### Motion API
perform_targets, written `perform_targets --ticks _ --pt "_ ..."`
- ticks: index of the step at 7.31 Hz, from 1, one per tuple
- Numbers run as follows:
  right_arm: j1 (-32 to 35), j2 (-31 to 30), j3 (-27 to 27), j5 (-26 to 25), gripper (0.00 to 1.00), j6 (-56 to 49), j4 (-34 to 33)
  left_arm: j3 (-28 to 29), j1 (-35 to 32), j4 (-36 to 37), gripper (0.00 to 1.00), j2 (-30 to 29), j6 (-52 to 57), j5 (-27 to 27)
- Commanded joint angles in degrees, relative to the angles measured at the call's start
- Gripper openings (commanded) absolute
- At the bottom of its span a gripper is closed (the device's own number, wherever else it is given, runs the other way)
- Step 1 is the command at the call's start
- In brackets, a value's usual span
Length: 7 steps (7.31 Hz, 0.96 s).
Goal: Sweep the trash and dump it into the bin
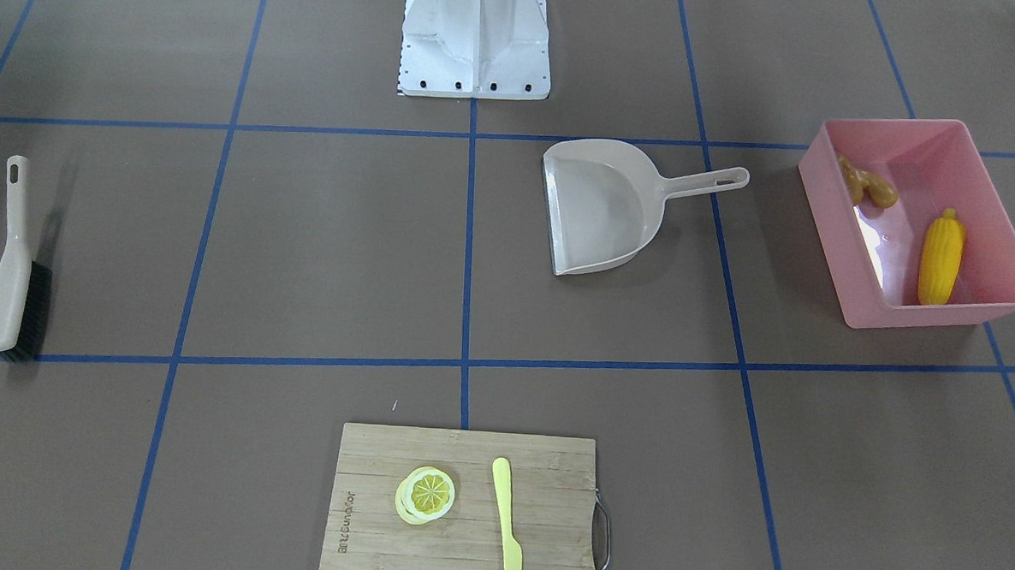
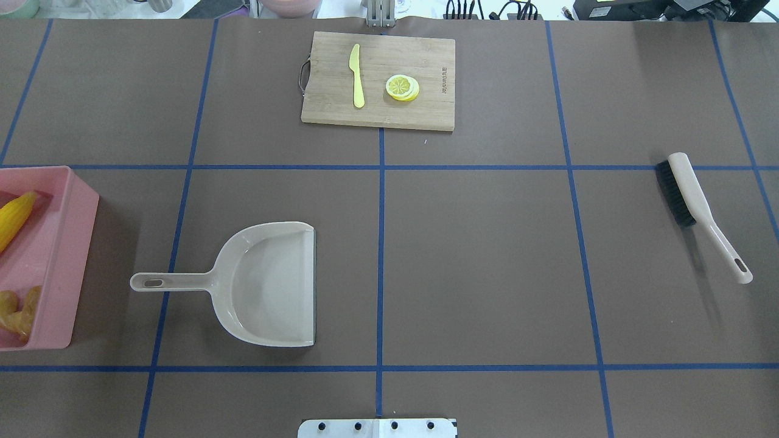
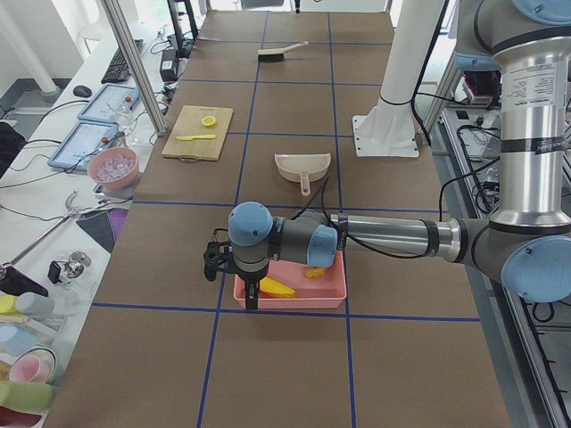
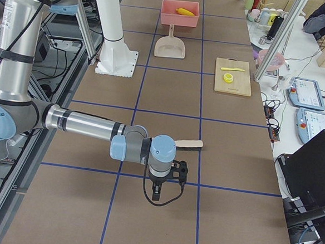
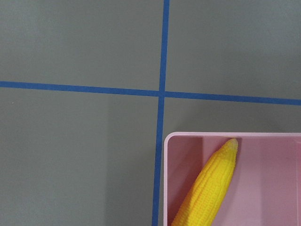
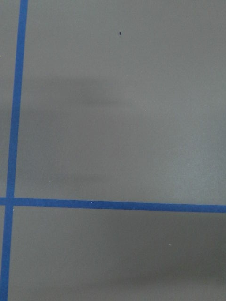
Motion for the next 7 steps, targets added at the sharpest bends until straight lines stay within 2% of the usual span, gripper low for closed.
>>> perform_targets --ticks 1,7 --pt "0.0 0.0 0.01 0.0 1.0 0.0 0.01 -0.01 -0.04 -0.04 0.99 0.02 0.0 0.29" --pt "0.0 0.0 0.01 0.0 1.0 0.0 -0.07 0.96 -0.12 0.13 0.99 1.07 0.0 0.38"
